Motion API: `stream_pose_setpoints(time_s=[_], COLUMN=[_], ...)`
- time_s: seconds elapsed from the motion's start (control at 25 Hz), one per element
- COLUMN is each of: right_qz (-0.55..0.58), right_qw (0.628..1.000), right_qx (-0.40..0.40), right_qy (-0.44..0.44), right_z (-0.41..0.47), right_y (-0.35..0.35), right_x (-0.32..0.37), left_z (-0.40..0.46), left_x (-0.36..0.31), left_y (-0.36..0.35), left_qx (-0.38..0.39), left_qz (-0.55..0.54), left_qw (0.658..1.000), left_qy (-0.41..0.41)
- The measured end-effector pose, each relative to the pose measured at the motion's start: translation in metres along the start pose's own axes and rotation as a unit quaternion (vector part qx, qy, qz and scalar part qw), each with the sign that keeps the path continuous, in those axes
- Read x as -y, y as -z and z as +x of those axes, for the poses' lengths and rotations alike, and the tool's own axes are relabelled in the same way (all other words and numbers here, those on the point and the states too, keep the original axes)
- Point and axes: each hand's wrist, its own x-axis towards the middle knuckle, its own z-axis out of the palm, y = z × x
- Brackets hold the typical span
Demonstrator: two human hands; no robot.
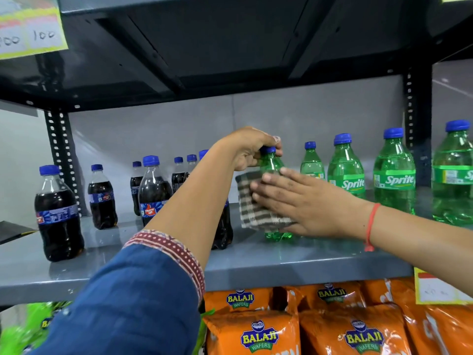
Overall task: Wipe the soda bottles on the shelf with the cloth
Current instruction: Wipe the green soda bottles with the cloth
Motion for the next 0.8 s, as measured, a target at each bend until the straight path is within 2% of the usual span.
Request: stream_pose_setpoints(time_s=[0.08, 0.12, 0.24, 0.36, 0.4, 0.52, 0.68, 0.8], right_qz=[-0.017, -0.02, -0.04, -0.035, -0.023, -0.021, -0.042, -0.001], right_qw=[0.998, 0.998, 0.999, 0.997, 0.997, 0.999, 0.995, 0.999], right_qx=[-0.004, -0.009, -0.019, -0.015, -0.017, -0.022, -0.001, -0.016], right_qy=[0.054, 0.053, -0.007, 0.07, 0.066, -0.023, 0.087, 0.036], right_z=[0.0, 0.0, 0.002, 0.0, -0.001, -0.001, -0.005, -0.003], right_y=[-0.003, -0.003, 0.0, -0.005, -0.005, 0.0, 0.001, 0.007], right_x=[0.002, -0.001, -0.004, 0.002, -0.004, -0.013, 0.0, -0.009], left_z=[0.0, 0.0, 0.0, 0.0, 0.0, 0.001, 0.002, 0.002], left_x=[0.0, 0.0, -0.001, -0.001, 0.0, 0.0, 0.001, 0.0], left_y=[0.0, 0.001, 0.0, 0.0, 0.0, 0.0, 0.0, 0.0], left_qx=[-0.002, -0.002, -0.001, -0.004, -0.003, -0.003, -0.006, -0.002], left_qz=[-0.006, -0.007, -0.003, 0.0, -0.001, 0.001, 0.001, 0.005], left_qw=[1.0, 1.0, 1.0, 1.0, 1.0, 1.0, 1.0, 1.0], left_qy=[0.0, 0.001, 0.0, 0.0, 0.001, 0.005, 0.003, 0.005])
